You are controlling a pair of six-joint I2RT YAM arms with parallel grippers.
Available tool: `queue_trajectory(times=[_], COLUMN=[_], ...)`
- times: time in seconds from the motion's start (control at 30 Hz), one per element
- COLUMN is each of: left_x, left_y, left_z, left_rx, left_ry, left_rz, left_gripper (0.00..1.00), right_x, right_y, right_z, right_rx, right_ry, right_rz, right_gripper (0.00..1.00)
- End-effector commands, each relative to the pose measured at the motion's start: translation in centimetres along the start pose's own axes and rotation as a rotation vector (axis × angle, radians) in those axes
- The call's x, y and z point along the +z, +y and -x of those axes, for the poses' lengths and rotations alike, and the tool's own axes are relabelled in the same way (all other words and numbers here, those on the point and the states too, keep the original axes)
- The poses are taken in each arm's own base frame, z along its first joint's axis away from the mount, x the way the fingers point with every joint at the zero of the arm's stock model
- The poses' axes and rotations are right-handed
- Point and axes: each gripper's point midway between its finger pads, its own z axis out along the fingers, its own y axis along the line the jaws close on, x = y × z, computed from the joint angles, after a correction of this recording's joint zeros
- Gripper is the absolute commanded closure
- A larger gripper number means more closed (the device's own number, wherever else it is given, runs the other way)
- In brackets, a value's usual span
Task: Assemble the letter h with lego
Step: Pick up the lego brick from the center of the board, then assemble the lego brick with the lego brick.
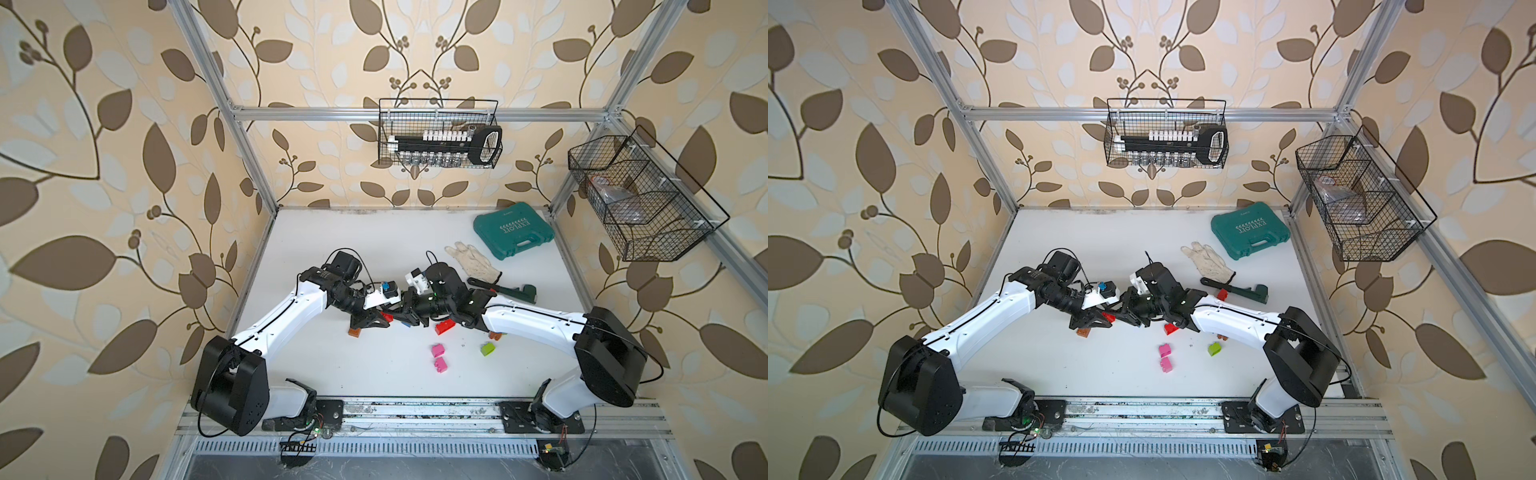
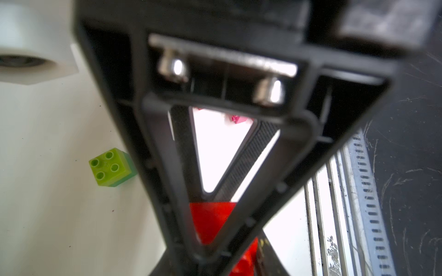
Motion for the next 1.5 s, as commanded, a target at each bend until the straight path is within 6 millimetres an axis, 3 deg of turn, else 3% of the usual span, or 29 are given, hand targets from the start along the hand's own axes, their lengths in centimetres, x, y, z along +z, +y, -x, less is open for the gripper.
queue_trajectory(times=[0.0, 0.1, 0.2, 0.33, 0.43, 0.63, 0.7, 0.9, 1.47], left_x=[-0.2, 0.3, 1.3, 3.0, 2.8, 0.5, -0.3, -1.2, 0.3], left_y=[0.0, 0.3, 0.9, 1.4, 1.8, 1.8, 2.0, 3.6, 4.8], left_z=[-0.5, -2.3, -4.6, -7.2, -8.0, -13.3, -14.1, -13.9, -16.1], left_rx=[0.015, 0.025, 0.043, 0.09, 0.109, 0.203, 0.209, 0.283, 0.304], left_ry=[0.047, 0.113, 0.203, 0.297, 0.366, 0.574, 0.594, 0.622, 0.674], left_rz=[0.008, 0.02, 0.043, 0.048, 0.058, 0.046, 0.041, 0.066, -0.01], left_gripper=[0.73, 0.71, 0.69, 0.7, 0.71, 0.71, 0.71, 0.7, 0.68], right_x=[-0.4, -1.6, -3.9, -8.2, -11.1, -12.9, -12.9, -12.2, -13.0], right_y=[-1.2, -3.3, -6.9, -11.3, -12.9, -12.6, -12.5, -11.8, -11.8], right_z=[0.2, 1.0, 2.3, 3.8, 4.2, 4.0, 4.0, 4.3, 3.3], right_rx=[-0.008, 0.0, 0.021, 0.011, -0.047, -0.126, -0.128, -0.137, -0.141], right_ry=[-0.02, -0.065, -0.139, -0.243, -0.31, -0.324, -0.327, -0.304, -0.295], right_rz=[-0.048, -0.101, -0.193, -0.354, -0.488, -0.545, -0.544, -0.523, -0.519], right_gripper=[0.62, 0.56, 0.54, 0.53, 0.53, 0.53, 0.53, 0.53, 0.53])
